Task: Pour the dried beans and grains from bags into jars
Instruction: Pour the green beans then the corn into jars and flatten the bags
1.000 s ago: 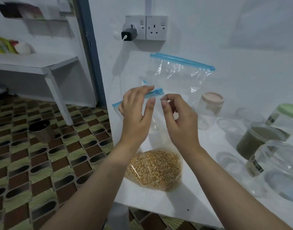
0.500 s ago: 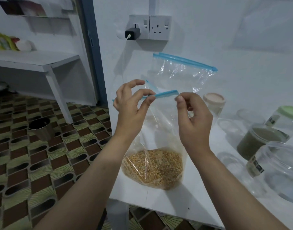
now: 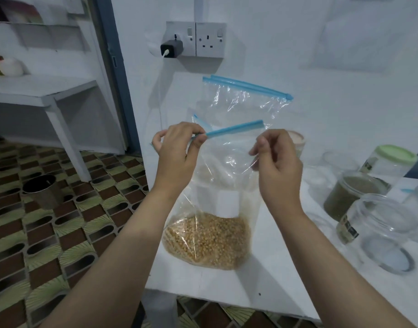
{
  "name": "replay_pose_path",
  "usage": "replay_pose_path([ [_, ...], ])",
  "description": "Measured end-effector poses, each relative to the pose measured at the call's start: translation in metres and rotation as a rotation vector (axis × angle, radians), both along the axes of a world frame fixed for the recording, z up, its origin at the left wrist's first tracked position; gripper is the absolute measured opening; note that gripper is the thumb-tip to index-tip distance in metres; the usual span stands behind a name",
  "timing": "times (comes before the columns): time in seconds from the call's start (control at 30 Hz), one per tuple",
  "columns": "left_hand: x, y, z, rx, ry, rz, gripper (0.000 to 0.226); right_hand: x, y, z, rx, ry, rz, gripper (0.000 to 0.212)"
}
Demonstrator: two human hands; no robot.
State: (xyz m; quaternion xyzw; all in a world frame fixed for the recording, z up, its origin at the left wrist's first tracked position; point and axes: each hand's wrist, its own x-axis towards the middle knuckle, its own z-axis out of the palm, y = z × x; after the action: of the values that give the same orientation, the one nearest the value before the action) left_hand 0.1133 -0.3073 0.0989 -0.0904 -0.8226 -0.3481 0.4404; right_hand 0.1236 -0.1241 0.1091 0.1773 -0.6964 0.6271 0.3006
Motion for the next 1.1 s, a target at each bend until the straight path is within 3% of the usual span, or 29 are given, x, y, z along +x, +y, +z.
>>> replay_pose_path([
  [0.4,-0.014,0.011,0.001,-0.03,-0.023,0.148,0.023,-0.013,0.064,0.002,-0.173,-0.037,-0.088,0.019],
  [0.8,-0.017,0.05,0.011,0.006,0.025,0.119,0.018,-0.011,0.136,0.007,-0.26,-0.061,-0.162,0.02],
  [0.9,-0.015,0.059,0.017,0.026,0.046,0.074,0.011,-0.009,0.149,0.009,-0.277,-0.06,-0.166,0.02],
  [1.1,-0.011,0.084,0.038,0.262,0.031,-0.152,0.012,-0.015,0.169,0.017,-0.288,-0.065,-0.164,0.014],
])
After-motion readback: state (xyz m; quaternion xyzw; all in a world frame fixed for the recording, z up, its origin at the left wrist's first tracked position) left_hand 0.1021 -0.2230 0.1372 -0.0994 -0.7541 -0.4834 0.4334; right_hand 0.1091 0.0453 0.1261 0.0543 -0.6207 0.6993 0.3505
